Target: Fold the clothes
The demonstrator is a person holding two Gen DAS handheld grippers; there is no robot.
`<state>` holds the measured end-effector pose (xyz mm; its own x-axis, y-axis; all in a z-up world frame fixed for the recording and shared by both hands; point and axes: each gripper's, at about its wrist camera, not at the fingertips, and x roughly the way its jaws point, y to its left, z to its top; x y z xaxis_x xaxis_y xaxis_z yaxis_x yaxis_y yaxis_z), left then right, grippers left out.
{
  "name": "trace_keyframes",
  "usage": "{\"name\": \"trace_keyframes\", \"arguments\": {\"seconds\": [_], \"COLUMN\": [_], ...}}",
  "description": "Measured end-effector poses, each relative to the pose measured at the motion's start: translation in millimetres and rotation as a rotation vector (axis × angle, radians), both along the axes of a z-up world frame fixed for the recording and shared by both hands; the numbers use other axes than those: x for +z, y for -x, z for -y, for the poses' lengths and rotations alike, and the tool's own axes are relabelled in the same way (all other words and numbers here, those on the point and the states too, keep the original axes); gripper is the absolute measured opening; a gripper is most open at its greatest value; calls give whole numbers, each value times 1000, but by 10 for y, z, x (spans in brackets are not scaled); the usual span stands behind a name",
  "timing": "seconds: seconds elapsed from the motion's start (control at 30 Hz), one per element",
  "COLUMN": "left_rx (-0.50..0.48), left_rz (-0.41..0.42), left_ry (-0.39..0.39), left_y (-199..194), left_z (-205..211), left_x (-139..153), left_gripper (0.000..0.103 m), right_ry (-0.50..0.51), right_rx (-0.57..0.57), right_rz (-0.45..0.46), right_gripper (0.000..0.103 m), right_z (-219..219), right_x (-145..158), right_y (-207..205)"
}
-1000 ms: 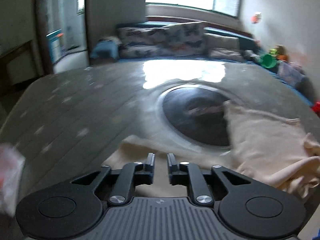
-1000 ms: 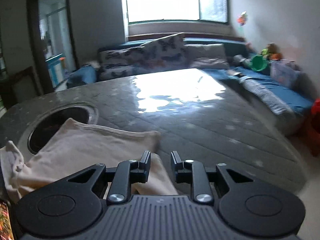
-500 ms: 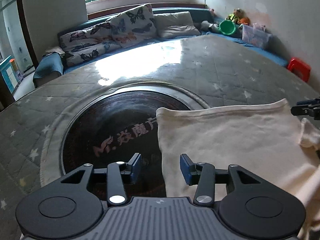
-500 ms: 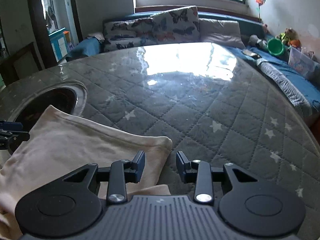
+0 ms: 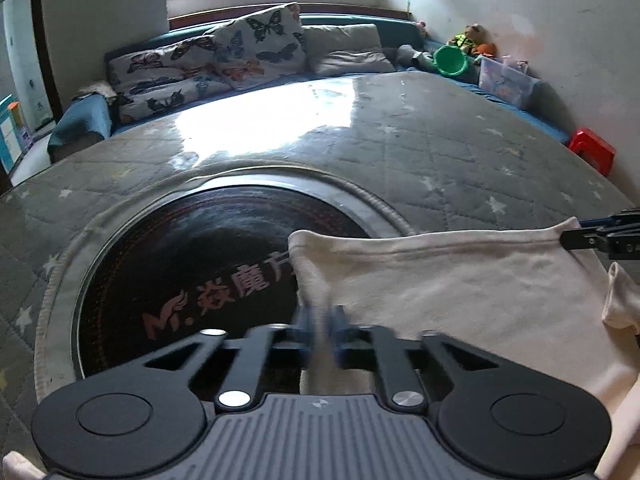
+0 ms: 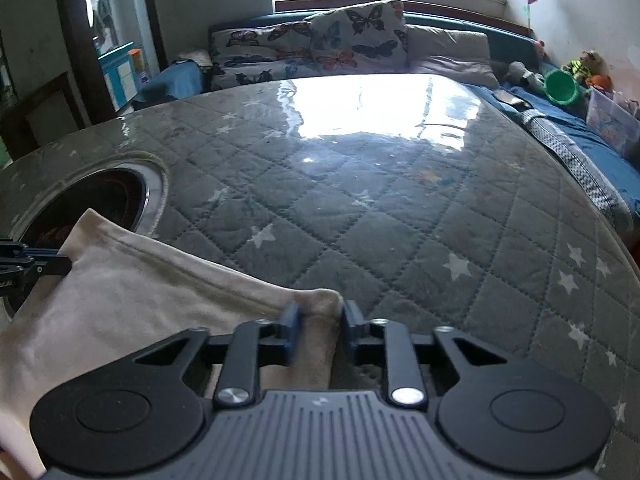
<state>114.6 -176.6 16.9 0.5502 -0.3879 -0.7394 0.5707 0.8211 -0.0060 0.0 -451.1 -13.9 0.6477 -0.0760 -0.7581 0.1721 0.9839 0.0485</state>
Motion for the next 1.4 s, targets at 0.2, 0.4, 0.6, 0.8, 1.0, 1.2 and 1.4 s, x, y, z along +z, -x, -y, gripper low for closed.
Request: {"name": "trace_keyframes", "arguments": {"seconds": [0.2,0.4,0.6,0.8,1.0,1.2,1.4], "left_rx": [46,135,252,349,391,364,241], "left_rz": [30,79,103,111,69,101,146], "left_ry": [19,31,13,-4,8,21,48], "left_y": [-11,-80,-309,-594,-763,-522,-19], "left_z": [-251,-703,-1145,-1488,-1689,-1750,-1633], "left_x": [118,318,386,412,373,423,572], "left_gripper": [6,6,6,6,8,10,14], "right_ry": [12,17,20,24,25,13,37], "right_rx": [42,131,212,267,312,382,404], "right_rz": [37,77,121,151,133,85,78], "right_gripper": [10,10,10,9,18,20,33], "right_z": [-211,-593,-1036,-1421,-1577,-1451,-1385], "right_x": [90,203,308,343,310,322,245], "right_y": [-196,-642,-1184,-1708,-1905,-1543,-1296]}}
